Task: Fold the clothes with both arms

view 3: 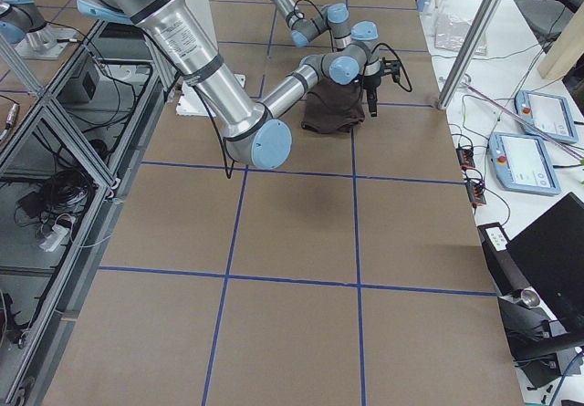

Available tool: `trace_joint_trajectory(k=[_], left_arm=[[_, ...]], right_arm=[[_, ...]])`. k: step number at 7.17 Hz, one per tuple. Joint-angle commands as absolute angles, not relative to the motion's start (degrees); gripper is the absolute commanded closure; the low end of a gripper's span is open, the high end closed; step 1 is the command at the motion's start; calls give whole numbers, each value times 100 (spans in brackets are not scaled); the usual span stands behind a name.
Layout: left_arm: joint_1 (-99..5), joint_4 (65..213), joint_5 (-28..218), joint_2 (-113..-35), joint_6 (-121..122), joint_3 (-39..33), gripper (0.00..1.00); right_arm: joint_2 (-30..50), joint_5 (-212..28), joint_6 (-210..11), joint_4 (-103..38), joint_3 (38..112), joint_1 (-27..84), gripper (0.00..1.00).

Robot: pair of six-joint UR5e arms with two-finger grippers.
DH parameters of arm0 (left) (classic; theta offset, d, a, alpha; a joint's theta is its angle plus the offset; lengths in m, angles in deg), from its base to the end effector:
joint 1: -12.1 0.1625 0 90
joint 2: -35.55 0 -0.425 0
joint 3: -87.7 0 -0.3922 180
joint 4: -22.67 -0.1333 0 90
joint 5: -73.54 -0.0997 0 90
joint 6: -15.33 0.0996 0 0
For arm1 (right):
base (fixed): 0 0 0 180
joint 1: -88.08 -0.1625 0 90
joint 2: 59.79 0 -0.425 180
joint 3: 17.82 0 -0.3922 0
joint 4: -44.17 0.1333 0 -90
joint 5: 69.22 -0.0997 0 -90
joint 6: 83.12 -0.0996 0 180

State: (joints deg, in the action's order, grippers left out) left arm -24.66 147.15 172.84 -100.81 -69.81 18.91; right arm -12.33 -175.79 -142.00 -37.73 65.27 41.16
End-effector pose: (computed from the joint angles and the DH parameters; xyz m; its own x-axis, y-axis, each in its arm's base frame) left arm 0.5690 -0.5714 0.2528 0.4442 -0.2274 -0.8666 0.4429 0.8966 -0.0083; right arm -0.4317 -0.6152 0.2472 0.7148 0.0391 0.6983 -0.2290 0.9565 0.1808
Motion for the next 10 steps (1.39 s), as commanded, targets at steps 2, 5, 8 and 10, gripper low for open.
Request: trace_joint_trajectory(k=[2, 5, 8, 10], left_arm=[[-2543, 15043, 16830, -10086, -7002, 2219, 76], [-2692, 15274, 16837, -10077, -6696, 2398, 100], [-3044, 15257, 16846, -9946, -6089, 2415, 100], [-3175, 15248, 16890, -9884, -5617, 2415, 68]], right_arm=[[-1181, -17539, -14200, -3765, 6541, 4124, 0], [-1181, -17557, -14200, -3765, 6559, 4132, 0], [-1119, -17566, -14200, -3739, 6611, 4132, 0], [-935, -17636, -14192, -3739, 6795, 4132, 0]])
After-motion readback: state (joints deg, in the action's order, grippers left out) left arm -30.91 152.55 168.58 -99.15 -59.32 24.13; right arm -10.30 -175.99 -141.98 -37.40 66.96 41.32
